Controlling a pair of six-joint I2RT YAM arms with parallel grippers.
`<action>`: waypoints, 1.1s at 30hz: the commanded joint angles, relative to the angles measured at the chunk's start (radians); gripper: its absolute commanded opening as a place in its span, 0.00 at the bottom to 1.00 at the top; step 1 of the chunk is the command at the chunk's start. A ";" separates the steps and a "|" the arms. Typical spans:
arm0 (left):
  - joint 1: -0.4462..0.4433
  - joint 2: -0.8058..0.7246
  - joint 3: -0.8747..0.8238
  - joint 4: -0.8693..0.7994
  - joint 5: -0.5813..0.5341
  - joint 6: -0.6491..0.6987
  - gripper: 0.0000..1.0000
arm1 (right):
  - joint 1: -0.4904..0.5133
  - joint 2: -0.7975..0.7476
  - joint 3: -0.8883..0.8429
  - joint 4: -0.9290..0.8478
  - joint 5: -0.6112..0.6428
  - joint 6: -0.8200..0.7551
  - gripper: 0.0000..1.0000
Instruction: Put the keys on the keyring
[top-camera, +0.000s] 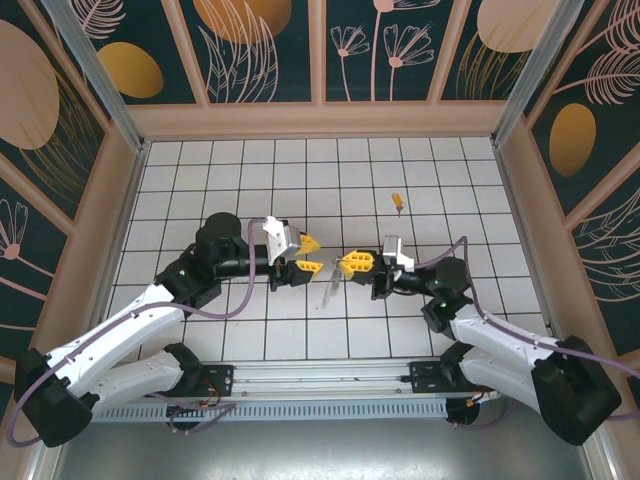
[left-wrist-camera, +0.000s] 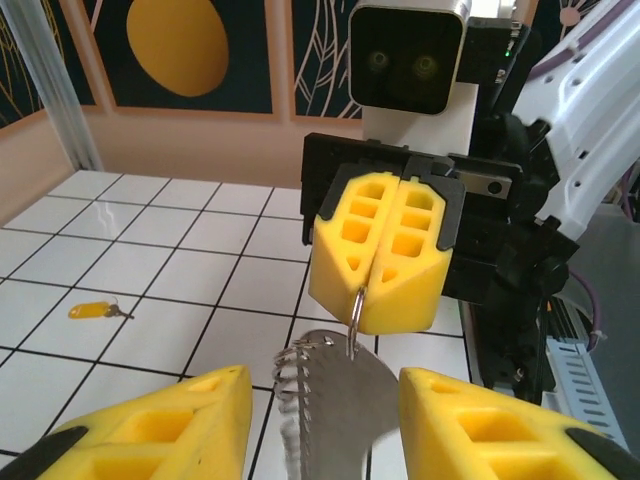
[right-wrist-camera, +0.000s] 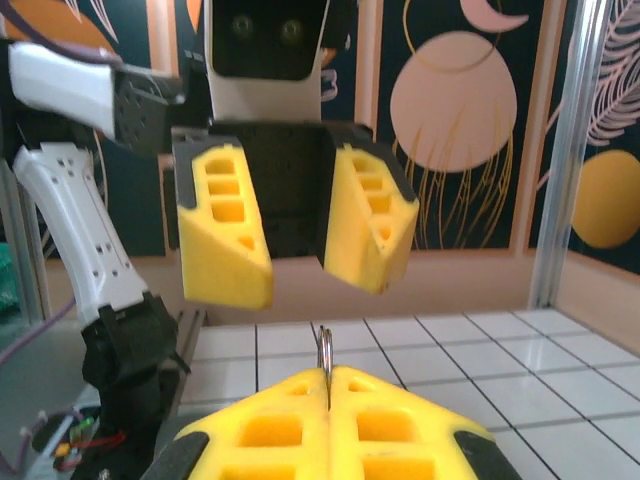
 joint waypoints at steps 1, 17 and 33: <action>-0.005 0.001 0.000 0.051 0.055 -0.019 0.43 | -0.007 0.043 -0.010 0.300 -0.027 0.115 0.00; -0.005 0.070 0.002 0.178 0.144 -0.079 0.37 | -0.007 0.140 -0.014 0.397 -0.014 0.137 0.00; -0.005 0.132 0.025 0.192 0.175 -0.084 0.17 | -0.006 0.164 -0.007 0.393 -0.023 0.137 0.00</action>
